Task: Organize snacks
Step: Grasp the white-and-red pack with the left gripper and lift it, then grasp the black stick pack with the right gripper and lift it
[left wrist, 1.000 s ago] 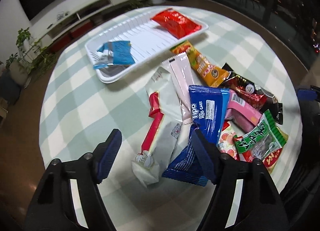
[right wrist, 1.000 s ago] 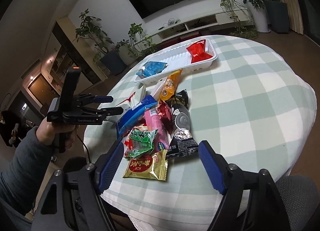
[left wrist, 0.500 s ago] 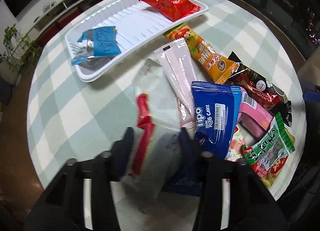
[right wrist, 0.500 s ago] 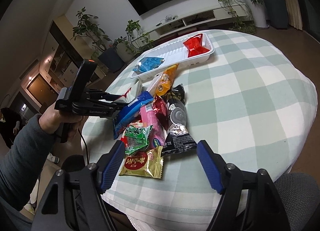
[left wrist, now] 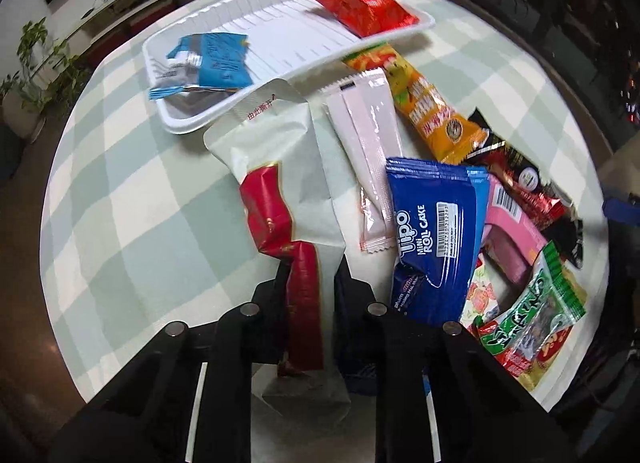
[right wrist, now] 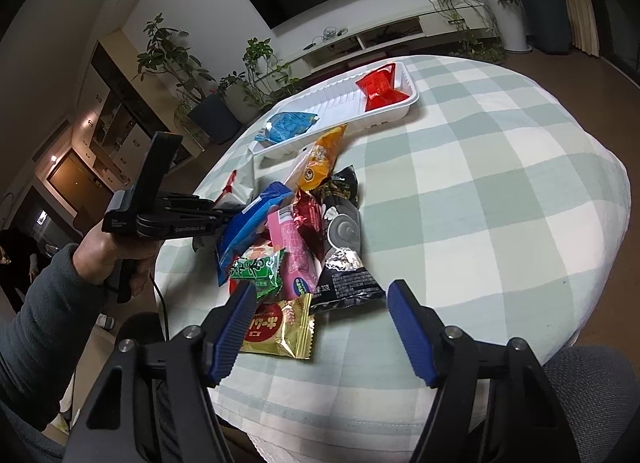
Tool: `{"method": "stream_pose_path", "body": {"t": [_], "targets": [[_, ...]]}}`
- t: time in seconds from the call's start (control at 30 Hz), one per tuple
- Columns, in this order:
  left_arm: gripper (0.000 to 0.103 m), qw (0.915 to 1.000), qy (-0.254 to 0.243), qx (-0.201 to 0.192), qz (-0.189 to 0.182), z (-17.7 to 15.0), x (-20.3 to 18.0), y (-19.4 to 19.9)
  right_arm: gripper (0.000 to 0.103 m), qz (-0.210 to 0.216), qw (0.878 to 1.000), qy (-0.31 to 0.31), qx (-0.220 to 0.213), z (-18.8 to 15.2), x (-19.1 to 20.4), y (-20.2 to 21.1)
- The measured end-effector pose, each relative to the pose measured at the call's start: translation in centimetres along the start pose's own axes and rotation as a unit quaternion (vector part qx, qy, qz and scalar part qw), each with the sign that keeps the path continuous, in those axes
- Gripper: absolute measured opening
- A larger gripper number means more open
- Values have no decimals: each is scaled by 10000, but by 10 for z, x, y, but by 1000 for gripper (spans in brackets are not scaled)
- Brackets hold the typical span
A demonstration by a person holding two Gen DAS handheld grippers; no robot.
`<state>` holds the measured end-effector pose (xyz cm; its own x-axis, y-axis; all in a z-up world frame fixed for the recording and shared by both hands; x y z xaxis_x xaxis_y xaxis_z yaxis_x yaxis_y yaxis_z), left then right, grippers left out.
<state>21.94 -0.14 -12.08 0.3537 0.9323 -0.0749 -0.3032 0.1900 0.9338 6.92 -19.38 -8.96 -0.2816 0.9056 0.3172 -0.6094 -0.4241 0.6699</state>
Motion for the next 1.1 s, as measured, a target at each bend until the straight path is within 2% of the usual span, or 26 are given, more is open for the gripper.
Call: {"method": "stream_pose_path", "body": {"t": [0.23, 0.37, 0.53, 0.77, 0.93, 1.1], "targets": [[17, 9948, 736, -507, -497, -9, 21, 38, 66, -303, 9992, 216, 147, 9, -6, -4], [17, 9847, 1261, -853, -843, -25, 33, 65, 65, -467, 9969, 467, 429, 19, -9, -18], [17, 9720, 1721, -1136, -1123, -61, 33, 90, 57, -551, 9913, 875, 820, 32, -6, -45], [17, 9620, 2031, -1262, -1316, -97, 17, 97, 48, -688, 9820, 1135, 1345, 34, -7, -80], [17, 9599, 2116, -1262, -1335, -104, 11, 91, 45, -738, 9783, 1139, 1564, 26, -8, -92], [17, 9578, 2173, -1250, -1410, -103, 9, 86, 41, -882, 9754, 1263, 1576, 28, -7, -97]]}}
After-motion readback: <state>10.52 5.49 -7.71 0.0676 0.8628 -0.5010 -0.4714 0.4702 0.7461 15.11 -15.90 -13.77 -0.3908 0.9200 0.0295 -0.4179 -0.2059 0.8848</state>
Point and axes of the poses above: each gripper's, at about its wrist camera, not at the fingertips, and y roughly against the way its jaws point, x to its left, z to its top, the point moved 6 cm from there along -y, roughly the way its jaws point, and after that the axes turned 13 degrees about y, right-handed, at the moved point
